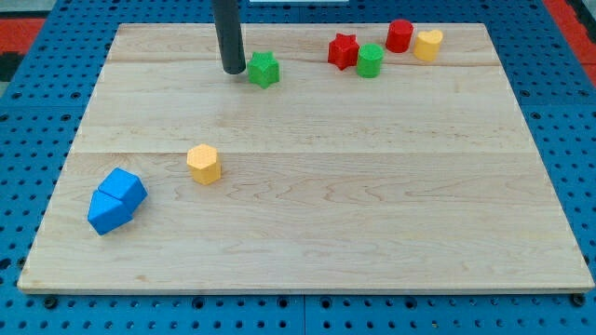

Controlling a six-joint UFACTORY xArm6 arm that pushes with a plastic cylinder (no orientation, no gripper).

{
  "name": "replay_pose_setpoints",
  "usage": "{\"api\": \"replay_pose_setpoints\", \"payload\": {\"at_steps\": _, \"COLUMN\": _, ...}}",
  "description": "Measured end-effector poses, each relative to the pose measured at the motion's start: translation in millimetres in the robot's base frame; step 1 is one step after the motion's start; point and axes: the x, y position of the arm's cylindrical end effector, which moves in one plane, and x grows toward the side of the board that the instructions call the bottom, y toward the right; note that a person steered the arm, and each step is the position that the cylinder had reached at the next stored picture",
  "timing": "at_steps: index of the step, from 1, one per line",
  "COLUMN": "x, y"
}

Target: Move the green star into the green circle

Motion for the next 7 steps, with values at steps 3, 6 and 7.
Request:
{"api": "replay_pose_setpoints", "payload": {"at_steps": 3, "x": -5, "y": 74}}
{"api": "replay_pose_setpoints", "payload": {"at_steps": 6, "x": 12, "y": 72}}
{"api": "replay_pose_setpoints", "payload": {"at_steps": 7, "x": -8, "y": 133}}
